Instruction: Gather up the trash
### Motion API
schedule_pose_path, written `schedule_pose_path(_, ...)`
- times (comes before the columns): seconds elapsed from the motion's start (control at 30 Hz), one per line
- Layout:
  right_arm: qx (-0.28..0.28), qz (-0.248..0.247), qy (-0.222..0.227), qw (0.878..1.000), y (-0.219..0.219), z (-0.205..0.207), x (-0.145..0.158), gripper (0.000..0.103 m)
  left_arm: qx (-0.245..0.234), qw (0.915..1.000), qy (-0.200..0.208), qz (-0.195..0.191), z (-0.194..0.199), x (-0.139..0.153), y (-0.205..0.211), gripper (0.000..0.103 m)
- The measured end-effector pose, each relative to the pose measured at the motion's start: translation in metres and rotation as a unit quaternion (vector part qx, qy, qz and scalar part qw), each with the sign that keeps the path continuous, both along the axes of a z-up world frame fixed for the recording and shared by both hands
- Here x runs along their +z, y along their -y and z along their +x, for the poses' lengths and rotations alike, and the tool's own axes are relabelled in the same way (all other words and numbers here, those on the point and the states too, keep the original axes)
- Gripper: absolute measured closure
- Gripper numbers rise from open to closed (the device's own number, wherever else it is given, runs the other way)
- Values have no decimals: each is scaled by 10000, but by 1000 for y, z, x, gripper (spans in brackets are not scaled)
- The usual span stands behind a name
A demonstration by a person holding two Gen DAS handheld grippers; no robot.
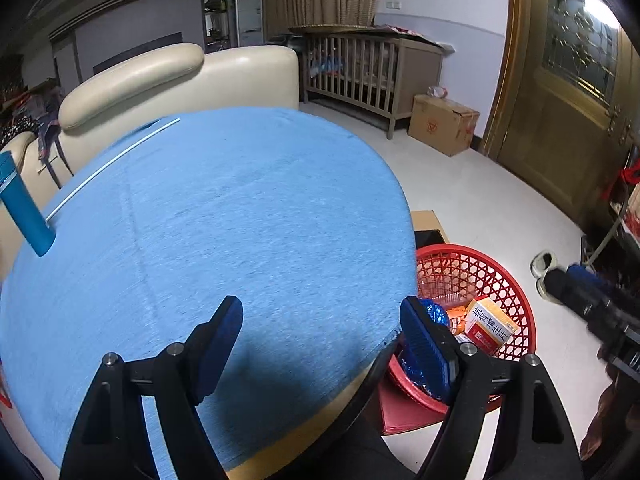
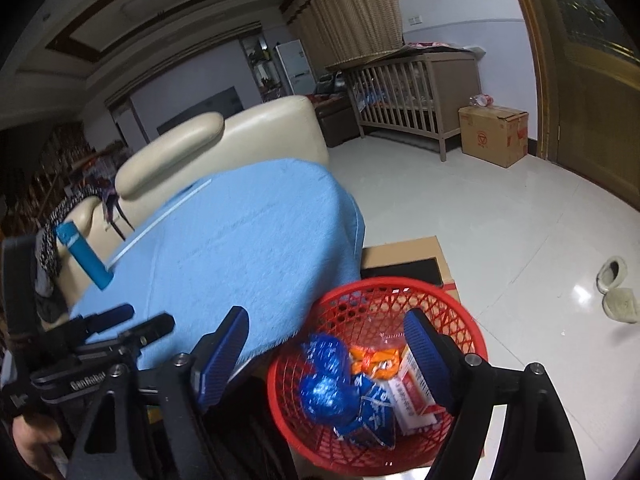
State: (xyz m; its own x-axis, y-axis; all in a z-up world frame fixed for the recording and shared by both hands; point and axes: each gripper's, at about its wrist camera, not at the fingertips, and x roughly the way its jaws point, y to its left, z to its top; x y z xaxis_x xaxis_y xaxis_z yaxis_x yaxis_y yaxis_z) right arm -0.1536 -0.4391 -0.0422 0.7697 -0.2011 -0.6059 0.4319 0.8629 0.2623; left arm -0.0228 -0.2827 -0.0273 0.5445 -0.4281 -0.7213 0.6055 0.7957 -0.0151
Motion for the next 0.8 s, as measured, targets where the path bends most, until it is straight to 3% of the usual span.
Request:
schedule_pose_path(0.23, -65, -326, -379, 9987, -28, -4, -10, 19, -26, 9997, -9, -258, 1, 4, -22, 22)
schedule_pose_path(0.33, -139, -428, -480, 9978, -35, -5, -11, 18, 27, 9993, -14, -365, 2, 5, -32, 13)
schedule_pose_path(0.43, -149, -490, -530, 9973, -42, -4, -11, 18, 81, 9987, -60, -507, 4, 4, -39, 11)
schedule_pose_path(0.8, 21, -625, -651, 9959, -66, 5, -14, 18, 53, 9984, -94, -552, 4, 1, -51, 9)
